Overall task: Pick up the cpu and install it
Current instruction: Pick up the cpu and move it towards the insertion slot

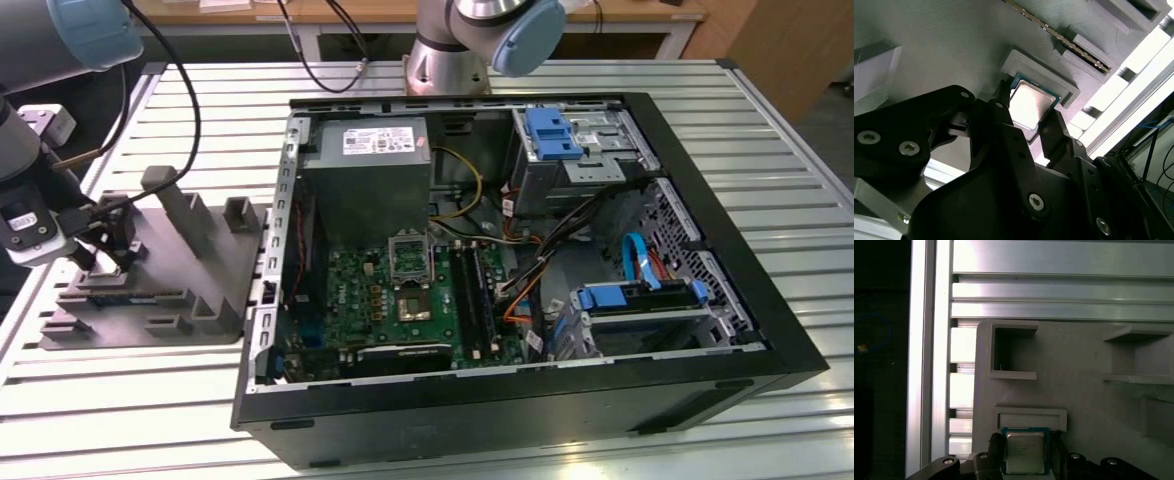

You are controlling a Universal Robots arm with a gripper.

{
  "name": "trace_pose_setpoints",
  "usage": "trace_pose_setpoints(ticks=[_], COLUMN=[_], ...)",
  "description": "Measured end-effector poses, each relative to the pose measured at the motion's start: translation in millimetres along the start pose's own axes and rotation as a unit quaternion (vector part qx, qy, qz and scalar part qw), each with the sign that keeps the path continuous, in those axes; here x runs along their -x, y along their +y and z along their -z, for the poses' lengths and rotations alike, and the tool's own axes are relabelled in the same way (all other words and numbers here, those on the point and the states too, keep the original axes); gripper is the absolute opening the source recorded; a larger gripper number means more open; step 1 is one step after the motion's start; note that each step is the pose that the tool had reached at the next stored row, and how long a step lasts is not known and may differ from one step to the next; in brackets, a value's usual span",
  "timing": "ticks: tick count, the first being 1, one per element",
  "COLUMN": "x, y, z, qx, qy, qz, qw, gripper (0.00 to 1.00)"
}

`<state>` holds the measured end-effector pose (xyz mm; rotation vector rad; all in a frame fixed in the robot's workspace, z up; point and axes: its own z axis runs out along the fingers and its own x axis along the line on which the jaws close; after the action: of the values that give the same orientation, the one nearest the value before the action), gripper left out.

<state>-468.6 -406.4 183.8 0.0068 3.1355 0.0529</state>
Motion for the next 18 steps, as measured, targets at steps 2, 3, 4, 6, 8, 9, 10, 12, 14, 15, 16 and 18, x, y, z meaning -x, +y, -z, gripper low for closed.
trace_pose_setpoints(ticks=[2,3,4,6,8,9,10,12,14,15,16,18], x=[0.0,0.0,0.0,0.2,0.7,1.0,1.2,1.7,2.0,2.0,2.1,2.1], y=[0.0,0.0,0.0,0.1,0.0,0.0,0.0,0.0,0.0,0.0,0.0,0.0], z=[0.1,0.1,0.1,0.2,0.2,0.1,0.1,0.1,0.1,0.1,0.1,0.3], qx=[0.0,0.0,0.0,0.0,-0.0001,0.0,0.0,0.0,0.0,0.0,0.0,0.0], qy=[0.0,0.0,0.0,0.0001,0.0001,0.0001,0.0,0.0001,0.0001,0.0001,0.0,0.0], qz=[0.0,0.0,0.0,0.0,0.0,0.0,0.0,0.0,0.0,0.0,0.0,0.0], qw=[1.0,1.0,1.0,1.0,1.0,1.0,1.0,1.0,1.0,1.0,1.0,1.0], gripper=[0.51,0.51,0.51,0.51,0.49,0.49,0.47,0.47,0.47,0.47,0.47,0.47])
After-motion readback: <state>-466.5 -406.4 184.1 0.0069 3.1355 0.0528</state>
